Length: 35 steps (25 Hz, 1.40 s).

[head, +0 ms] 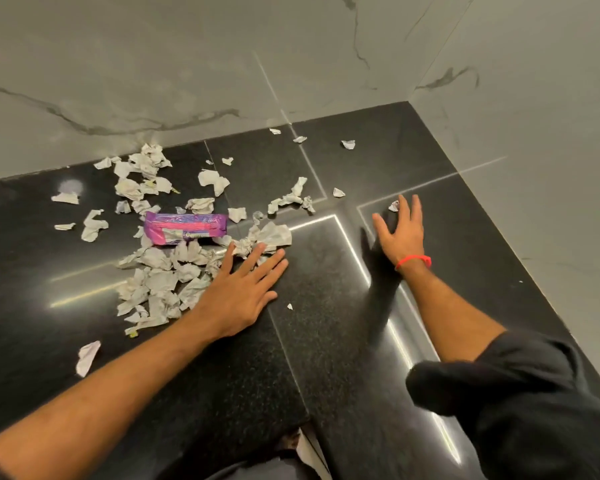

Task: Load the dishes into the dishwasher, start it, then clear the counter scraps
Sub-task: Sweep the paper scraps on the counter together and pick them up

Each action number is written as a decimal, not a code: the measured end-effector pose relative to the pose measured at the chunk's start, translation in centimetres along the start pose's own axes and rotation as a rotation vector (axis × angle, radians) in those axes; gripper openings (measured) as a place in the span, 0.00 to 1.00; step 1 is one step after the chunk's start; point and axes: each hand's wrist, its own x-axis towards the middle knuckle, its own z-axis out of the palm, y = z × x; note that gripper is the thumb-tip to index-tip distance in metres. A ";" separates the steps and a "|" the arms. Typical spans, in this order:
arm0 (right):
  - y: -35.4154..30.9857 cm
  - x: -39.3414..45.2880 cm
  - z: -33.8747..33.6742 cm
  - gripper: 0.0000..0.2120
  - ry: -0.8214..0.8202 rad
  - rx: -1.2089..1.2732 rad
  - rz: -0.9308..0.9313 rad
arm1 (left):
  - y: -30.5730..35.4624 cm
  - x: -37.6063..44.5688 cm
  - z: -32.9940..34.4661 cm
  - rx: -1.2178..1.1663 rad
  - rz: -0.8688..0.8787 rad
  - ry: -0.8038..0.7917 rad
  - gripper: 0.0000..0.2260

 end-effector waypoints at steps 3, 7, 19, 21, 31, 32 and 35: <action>-4.8 2.3 2.5 0.37 -0.192 -0.144 -0.042 | 0.6 -0.1 -0.7 -0.067 -0.060 -0.036 0.27; -13.9 -1.9 7.4 0.26 -0.336 0.189 -0.320 | 0.6 0.9 -5.3 -0.074 -0.150 0.191 0.21; -11.1 -2.0 6.5 0.12 -0.117 1.276 0.234 | -7.4 25.4 -9.8 -0.113 -0.284 -0.026 0.37; -10.8 -1.9 6.8 0.11 -0.119 1.267 0.223 | -8.4 26.0 -9.3 -0.071 -0.333 -0.046 0.40; -10.5 -1.9 7.3 0.11 -0.105 1.199 0.148 | -7.4 18.3 -8.2 -0.055 -0.249 0.178 0.29; -10.5 -1.9 7.4 0.10 -0.102 1.212 0.156 | -7.7 19.1 -8.6 -0.108 -0.261 0.171 0.29; -11.1 -2.0 6.9 0.10 -0.105 1.222 0.182 | -8.0 22.2 -9.3 -0.145 -0.322 -0.028 0.35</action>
